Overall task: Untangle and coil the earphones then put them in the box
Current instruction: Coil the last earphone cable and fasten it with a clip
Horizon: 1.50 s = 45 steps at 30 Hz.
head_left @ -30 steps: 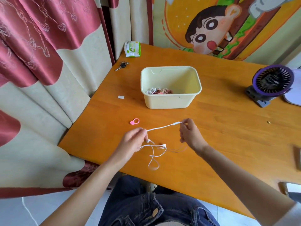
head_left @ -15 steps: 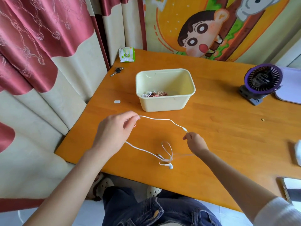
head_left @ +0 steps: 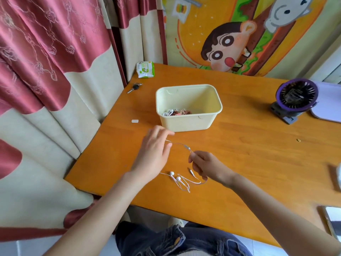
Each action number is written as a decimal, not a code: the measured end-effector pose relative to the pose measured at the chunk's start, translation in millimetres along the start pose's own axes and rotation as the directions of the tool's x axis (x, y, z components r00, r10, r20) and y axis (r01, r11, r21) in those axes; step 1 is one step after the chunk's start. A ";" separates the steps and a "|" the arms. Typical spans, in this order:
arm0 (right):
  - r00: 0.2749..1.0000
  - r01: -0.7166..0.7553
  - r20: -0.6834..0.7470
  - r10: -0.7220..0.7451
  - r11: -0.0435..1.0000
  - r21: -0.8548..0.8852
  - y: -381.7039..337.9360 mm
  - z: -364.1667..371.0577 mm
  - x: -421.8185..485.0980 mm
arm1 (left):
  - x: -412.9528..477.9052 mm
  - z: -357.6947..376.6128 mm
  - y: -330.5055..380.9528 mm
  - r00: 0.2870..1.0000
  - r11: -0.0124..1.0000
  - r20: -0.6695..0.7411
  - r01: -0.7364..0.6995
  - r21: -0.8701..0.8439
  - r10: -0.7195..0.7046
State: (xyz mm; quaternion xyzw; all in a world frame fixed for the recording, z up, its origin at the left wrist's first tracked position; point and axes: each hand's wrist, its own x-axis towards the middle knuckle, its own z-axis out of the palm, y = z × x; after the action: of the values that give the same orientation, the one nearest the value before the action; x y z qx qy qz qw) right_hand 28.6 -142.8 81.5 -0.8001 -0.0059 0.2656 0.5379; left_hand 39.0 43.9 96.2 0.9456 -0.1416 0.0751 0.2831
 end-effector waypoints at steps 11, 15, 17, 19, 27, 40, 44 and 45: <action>0.980 0.155 -0.164 -0.115 0.955 0.252 -35.2 2.1 1.7 | -40.4 27.4 25.2 0.824 0.644 0.567 0.433 -0.631 0.002; 0.909 0.186 -0.398 -0.121 0.974 0.127 -30.1 -21.1 15.6 | -41.8 19.4 2.1 0.845 0.771 0.524 0.402 -0.495 -0.104; 0.880 0.166 -0.466 -0.094 0.979 0.115 -24.4 -33.0 21.7 | -42.8 12.7 -12.9 0.832 0.815 0.539 0.399 -0.421 -0.129; 0.865 0.142 -0.497 -0.070 0.984 0.108 -17.6 -38.5 27.1 | -43.9 6.8 -24.1 0.812 0.858 0.558 0.401 -0.320 -0.171; 0.861 -0.065 -0.508 0.017 0.995 -0.076 8.9 -35.5 40.4 | -34.6 -5.7 -30.0 0.818 0.908 0.541 0.359 -0.217 -0.195; 0.973 0.231 0.046 -0.227 0.937 -0.262 -23.4 23.4 -0.4 | -16.3 0.1 -6.3 0.888 0.809 0.441 0.352 -0.471 -0.130; 0.970 0.228 -0.014 -0.244 0.923 -0.310 -19.1 7.0 4.5 | -19.6 -11.1 -23.7 0.859 0.776 0.494 0.400 -0.488 -0.133; 0.970 0.226 -0.019 -0.244 0.923 -0.311 -18.0 4.3 5.2 | -21.5 -14.0 -26.9 0.836 0.785 0.533 0.413 -0.461 -0.126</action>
State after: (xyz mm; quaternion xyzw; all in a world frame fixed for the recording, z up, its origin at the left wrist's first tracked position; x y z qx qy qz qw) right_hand 36.2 -130.1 93.6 -0.8746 -0.1276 0.1719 0.4350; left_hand 26.1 78.1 89.3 0.8194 -0.0810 -0.2462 0.5113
